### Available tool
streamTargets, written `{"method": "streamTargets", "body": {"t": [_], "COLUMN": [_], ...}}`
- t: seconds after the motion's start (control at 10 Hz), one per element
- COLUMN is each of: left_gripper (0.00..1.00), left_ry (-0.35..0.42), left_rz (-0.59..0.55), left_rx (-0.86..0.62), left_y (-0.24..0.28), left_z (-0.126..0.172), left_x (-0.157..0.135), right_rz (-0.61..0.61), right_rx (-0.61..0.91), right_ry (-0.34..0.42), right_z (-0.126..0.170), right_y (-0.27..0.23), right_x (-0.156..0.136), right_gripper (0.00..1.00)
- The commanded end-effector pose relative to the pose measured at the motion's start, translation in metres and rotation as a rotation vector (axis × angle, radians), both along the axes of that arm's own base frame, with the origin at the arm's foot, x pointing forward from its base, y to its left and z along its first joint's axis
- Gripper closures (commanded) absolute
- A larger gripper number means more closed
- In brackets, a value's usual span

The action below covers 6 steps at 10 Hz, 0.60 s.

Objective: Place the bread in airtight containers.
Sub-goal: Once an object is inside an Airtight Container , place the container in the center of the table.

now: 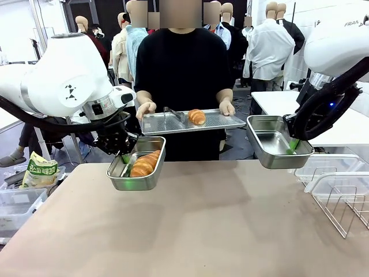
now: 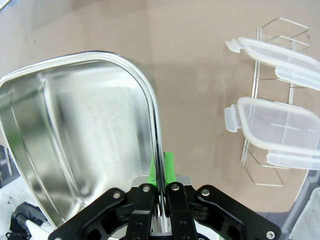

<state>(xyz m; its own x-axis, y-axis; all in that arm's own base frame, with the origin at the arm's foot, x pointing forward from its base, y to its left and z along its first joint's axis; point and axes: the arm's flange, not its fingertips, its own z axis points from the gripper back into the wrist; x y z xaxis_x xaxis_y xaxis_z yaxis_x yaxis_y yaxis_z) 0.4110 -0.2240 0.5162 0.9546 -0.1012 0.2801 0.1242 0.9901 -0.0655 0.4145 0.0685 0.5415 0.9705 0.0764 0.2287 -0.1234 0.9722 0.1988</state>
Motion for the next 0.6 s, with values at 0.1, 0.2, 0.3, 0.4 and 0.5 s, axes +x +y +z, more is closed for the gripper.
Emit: {"method": "streamTargets", "body": {"t": [0.1,0.2,0.3,0.4,0.5], "left_gripper": [1.00,1.00,1.00,1.00,1.00], "left_ry": [-0.002,-0.002,-0.002,0.000,0.051], "left_rz": [-0.001,-0.001,-0.001,0.000,0.005], "left_rx": [-0.007,-0.007,-0.007,0.000,0.011], "left_y": [0.000,0.000,0.000,0.000,-0.007], "left_z": [0.005,0.005,0.005,0.000,-0.010], "left_x": [0.001,0.001,0.001,0.000,0.010], "right_rz": [-0.006,-0.006,-0.006,-0.006,-0.006], "right_rx": [0.006,0.006,0.006,0.006,0.006], "right_ry": [-0.002,-0.002,-0.002,-0.002,-0.002], "right_z": [0.001,0.001,0.001,0.001,0.001], "right_y": [-0.001,-0.001,-0.001,-0.001,-0.001], "right_x": [0.000,0.000,0.000,0.000,0.000], "right_gripper": [1.00,1.00,1.00,1.00,1.00]}}
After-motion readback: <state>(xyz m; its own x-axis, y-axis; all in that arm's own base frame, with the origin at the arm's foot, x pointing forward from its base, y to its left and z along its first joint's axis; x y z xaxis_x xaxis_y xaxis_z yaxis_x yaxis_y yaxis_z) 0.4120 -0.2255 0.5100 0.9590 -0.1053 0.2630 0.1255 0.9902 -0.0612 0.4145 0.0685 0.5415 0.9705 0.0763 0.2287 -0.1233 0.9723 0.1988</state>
